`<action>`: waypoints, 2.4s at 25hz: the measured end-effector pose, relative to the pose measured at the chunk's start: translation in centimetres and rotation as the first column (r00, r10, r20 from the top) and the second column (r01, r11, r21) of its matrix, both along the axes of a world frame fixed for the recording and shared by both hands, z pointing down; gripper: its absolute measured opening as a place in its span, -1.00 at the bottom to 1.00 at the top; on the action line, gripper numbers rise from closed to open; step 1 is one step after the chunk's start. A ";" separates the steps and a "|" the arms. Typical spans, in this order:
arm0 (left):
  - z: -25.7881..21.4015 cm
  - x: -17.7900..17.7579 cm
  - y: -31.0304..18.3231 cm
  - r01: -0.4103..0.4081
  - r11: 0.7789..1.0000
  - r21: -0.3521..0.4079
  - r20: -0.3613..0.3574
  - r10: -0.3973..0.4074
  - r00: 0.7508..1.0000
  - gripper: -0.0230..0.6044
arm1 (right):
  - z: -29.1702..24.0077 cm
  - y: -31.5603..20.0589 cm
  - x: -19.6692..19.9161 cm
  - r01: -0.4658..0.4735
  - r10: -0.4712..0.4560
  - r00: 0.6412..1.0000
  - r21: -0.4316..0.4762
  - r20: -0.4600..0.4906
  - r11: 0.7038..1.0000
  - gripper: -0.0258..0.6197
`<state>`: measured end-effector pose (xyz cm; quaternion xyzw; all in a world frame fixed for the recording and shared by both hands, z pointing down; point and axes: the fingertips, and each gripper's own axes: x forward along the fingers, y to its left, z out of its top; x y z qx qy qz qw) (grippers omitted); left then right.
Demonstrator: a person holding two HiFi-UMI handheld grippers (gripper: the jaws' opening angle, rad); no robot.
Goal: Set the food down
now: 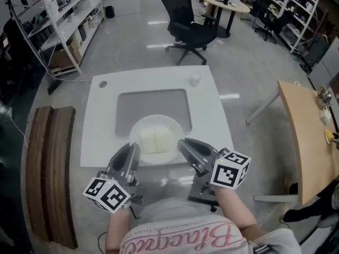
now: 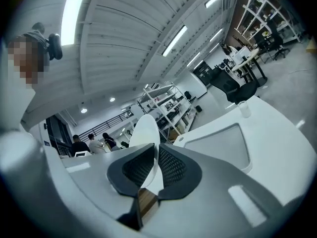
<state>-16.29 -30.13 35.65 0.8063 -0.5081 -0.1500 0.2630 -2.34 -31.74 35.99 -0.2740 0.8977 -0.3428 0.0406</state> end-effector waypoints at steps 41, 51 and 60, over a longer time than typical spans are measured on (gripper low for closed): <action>23.8 -3.5 -18.2 0.099 0.731 -0.675 0.319 0.168 0.933 -0.68 | 22.4 -17.2 -3.9 -0.264 0.025 0.817 -0.336 -0.577 0.904 -0.72; 23.7 -5.5 -19.8 0.168 0.753 -0.636 0.452 0.188 0.872 -0.73 | 22.8 -19.4 -1.8 -0.334 0.105 0.748 -0.235 -0.655 0.913 -0.78; 18.8 -9.0 -18.9 0.206 0.823 -0.529 0.446 0.063 0.893 -0.76 | 15.1 -19.3 0.9 -0.302 0.195 0.822 -0.119 -0.535 0.946 -0.91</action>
